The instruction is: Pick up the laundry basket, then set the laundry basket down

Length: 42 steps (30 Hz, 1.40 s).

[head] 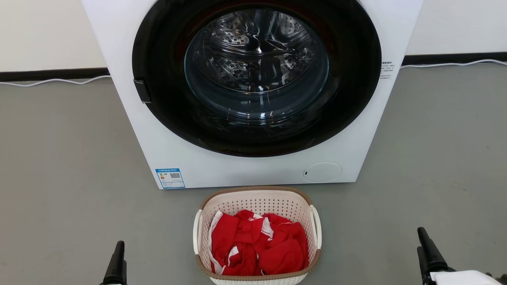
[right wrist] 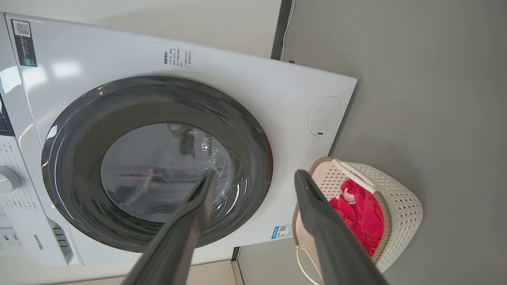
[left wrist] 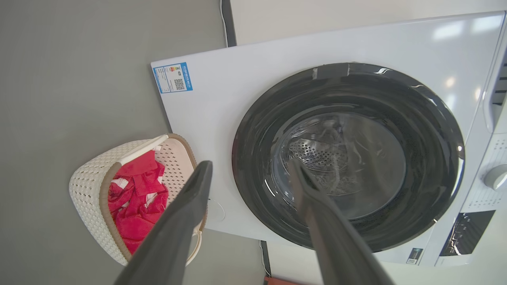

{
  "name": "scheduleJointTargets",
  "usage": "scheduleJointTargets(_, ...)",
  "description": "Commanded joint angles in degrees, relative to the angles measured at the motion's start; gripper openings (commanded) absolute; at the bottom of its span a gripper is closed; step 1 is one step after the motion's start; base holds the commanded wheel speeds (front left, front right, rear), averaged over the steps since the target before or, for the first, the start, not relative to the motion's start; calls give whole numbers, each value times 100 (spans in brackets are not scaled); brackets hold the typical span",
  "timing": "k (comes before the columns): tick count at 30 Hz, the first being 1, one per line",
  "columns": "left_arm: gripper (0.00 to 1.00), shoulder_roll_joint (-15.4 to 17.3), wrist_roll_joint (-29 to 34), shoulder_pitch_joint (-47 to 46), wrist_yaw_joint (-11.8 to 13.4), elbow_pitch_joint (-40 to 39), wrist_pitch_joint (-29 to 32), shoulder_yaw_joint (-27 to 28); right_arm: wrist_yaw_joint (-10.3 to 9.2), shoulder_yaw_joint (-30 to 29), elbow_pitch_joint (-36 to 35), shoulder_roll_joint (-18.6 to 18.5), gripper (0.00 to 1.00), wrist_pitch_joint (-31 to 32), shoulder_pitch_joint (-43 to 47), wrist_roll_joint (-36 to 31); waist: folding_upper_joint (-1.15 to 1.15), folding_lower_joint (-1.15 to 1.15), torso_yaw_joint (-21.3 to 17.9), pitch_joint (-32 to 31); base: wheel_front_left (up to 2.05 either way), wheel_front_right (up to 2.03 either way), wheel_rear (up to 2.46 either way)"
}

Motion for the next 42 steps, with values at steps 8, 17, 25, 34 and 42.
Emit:
scheduleJointTargets(8, 100, 86, 619, -119, -25, -123, -155, -3, 6, 91, -215, -99, 100, -178, -113, -824, 0, -1, 5, -17, 0, 0, 0)
scheduleJointTargets(17, 100, 101, 1554, -97, -30, -125, -323, -61, 7, 189, -266, -109, 100, -346, -121, -1982, 0, -1, 15, -29, 0, 0, 0)
scheduleJointTargets(25, 100, 118, 2198, -81, -35, -104, -456, -147, 8, 290, -221, -117, 100, -479, -126, -2703, 0, -1, 21, -54, 0, 0, 0)
scheduleJointTargets(34, 100, 174, 2768, -67, -39, -104, -590, -237, 10, 388, -182, -126, 100, -614, -155, -3334, 0, -1, 15, -77, 0, 0, 0)
scheduleJointTargets(42, 100, 218, 3311, -53, -44, -125, -725, -308, 11, 475, -169, -134, 100, -748, -161, -3947, 0, -1, 10, -93, 0, 0, 0)
